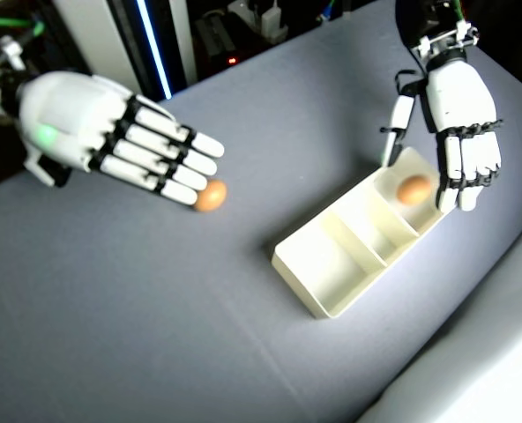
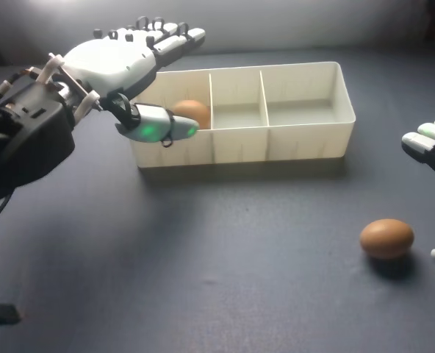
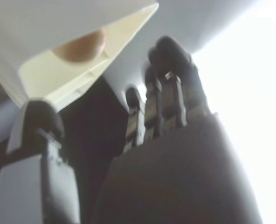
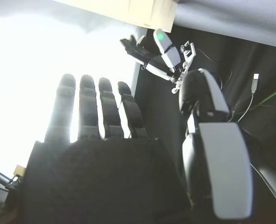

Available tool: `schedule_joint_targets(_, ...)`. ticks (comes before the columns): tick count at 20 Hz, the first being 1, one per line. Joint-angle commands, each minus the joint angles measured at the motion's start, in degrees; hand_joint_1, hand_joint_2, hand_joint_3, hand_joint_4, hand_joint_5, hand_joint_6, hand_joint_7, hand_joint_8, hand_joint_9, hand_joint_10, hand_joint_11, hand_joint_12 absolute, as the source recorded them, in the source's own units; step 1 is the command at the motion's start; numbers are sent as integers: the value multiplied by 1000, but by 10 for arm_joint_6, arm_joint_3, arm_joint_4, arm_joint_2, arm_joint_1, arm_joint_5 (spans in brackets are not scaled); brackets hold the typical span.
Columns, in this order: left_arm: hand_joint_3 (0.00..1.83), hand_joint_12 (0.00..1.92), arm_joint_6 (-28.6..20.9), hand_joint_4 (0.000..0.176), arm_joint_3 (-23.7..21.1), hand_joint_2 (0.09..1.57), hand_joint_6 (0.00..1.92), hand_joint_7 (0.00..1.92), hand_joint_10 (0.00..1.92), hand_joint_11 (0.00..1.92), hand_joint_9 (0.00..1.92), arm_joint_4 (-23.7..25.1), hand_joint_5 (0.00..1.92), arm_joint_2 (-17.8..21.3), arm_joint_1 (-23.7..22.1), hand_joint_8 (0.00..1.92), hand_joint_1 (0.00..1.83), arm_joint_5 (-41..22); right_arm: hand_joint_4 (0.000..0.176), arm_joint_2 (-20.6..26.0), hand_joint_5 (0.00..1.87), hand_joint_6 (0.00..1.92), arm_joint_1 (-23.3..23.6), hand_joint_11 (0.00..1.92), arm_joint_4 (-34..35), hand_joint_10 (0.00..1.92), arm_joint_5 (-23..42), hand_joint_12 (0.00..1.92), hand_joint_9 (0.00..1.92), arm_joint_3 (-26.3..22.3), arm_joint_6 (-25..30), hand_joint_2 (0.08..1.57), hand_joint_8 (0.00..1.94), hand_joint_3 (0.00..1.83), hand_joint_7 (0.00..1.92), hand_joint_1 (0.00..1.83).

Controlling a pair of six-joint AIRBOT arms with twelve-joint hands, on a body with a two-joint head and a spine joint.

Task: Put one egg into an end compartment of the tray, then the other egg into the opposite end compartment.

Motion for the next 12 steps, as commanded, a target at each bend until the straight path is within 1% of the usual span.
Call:
schedule_joint_targets(1,8,1118,-5,176,-5,1153,0,0,0,0,0,7,0,15,1,0,464,-99,0,-1,0,0,5,0,-8,0,55,0,0,3,6,1250,0,0,0,515)
schedule_joint_targets(2,13,637,-8,169,-22,1214,0,0,0,0,0,14,0,28,6,0,432,-122,0,-3,0,0,8,0,-9,0,44,0,0,5,6,1238,0,0,0,562)
schedule_joint_targets(3,15,351,-10,168,-40,1257,0,0,0,0,0,21,0,44,14,0,385,-149,0,-5,0,0,10,0,-9,0,33,0,0,8,6,1233,0,0,0,579)
schedule_joint_targets(4,20,170,-13,157,-59,1312,0,0,0,0,0,29,0,58,23,0,351,-174,0,-8,0,0,14,10,-9,0,22,5,0,11,6,1212,0,0,0,601)
schedule_joint_targets(5,18,257,-26,138,-74,1361,8,0,0,0,0,42,18,74,35,0,342,-196,0,-12,0,0,21,1,-9,0,7,0,0,16,6,1213,0,0,0,603)
schedule_joint_targets(6,2,675,-41,124,-87,1338,20,5,3,0,7,52,41,86,49,1,360,-222,0,-17,0,0,28,0,-9,1,-10,0,3,22,6,1212,0,0,0,614)
schedule_joint_targets(7,0,860,-54,77,-102,1321,46,33,11,0,27,58,106,101,67,6,345,-251,0,-24,0,0,38,0,-9,5,-32,0,11,31,6,1224,0,0,0,612)
schedule_joint_targets(8,0,863,-65,64,-127,1321,74,110,25,0,77,59,231,126,99,14,399,-300,0,-35,0,0,51,31,-9,20,-58,16,42,42,6,1233,1,0,3,658)
schedule_joint_targets(9,1,821,-71,32,-145,1334,71,170,31,0,114,59,300,142,122,15,514,-334,0,-41,17,7,58,5,-8,143,-74,463,30,50,6,1227,0,3,25,711)
schedule_joint_targets(10,0,897,-73,0,-160,1323,71,260,43,0,175,58,401,155,144,22,648,-366,0,-48,56,23,65,0,-7,234,-89,840,11,58,6,1227,5,3,52,794)
schedule_joint_targets(11,0,1101,-78,0,-181,1320,48,280,44,0,190,57,424,173,174,13,708,-413,0,-57,80,31,75,0,-5,316,-106,1072,1,68,6,1224,8,1,75,823)
schedule_joint_targets(12,1,1412,-79,0,-193,1328,48,387,104,0,334,57,476,183,188,36,637,-434,0,-62,126,45,80,0,-5,422,-116,1257,0,74,6,1227,20,1,131,867)
